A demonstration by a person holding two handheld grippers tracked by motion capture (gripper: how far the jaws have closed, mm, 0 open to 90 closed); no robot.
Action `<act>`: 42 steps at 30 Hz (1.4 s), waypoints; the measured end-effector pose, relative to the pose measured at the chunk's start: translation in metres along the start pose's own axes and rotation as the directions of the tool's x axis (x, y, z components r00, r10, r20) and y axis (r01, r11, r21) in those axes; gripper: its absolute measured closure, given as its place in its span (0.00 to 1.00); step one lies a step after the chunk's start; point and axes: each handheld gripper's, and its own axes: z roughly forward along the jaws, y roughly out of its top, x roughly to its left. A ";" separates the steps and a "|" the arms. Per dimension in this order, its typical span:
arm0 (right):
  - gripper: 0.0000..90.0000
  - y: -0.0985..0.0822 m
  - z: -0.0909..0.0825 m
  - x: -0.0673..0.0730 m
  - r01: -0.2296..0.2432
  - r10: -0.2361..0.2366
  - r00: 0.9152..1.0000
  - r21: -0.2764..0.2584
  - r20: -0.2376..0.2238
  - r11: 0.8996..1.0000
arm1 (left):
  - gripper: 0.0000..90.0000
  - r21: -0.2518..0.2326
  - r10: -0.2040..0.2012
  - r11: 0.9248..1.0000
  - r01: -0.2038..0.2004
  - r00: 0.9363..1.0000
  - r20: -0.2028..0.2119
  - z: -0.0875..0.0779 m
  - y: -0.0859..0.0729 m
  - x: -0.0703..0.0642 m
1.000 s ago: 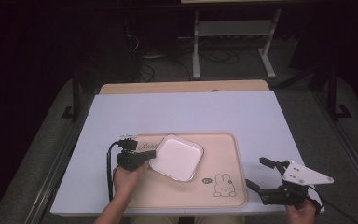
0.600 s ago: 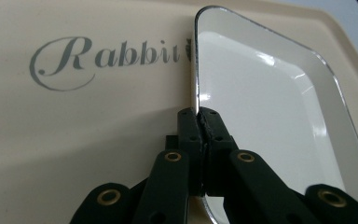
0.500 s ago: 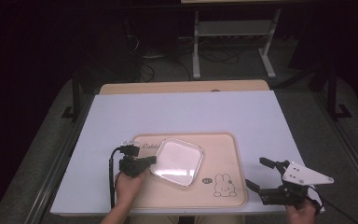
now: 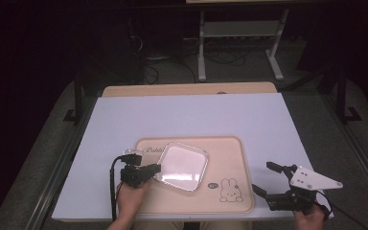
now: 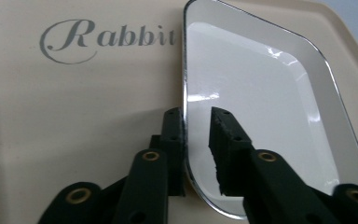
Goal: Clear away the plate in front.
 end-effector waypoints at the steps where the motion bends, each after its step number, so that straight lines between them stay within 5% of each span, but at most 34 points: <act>1: 0.14 0.000 0.000 0.000 0.000 0.000 1.000 0.000 0.000 1.000 | 0.82 0.003 0.004 1.000 -0.005 1.000 0.002 -0.001 -0.002 -0.001; 42: 0.14 0.000 0.000 0.001 0.005 -0.005 1.000 0.000 0.000 1.000 | 0.79 0.055 0.066 0.996 -0.070 0.996 0.063 -0.013 -0.034 -0.026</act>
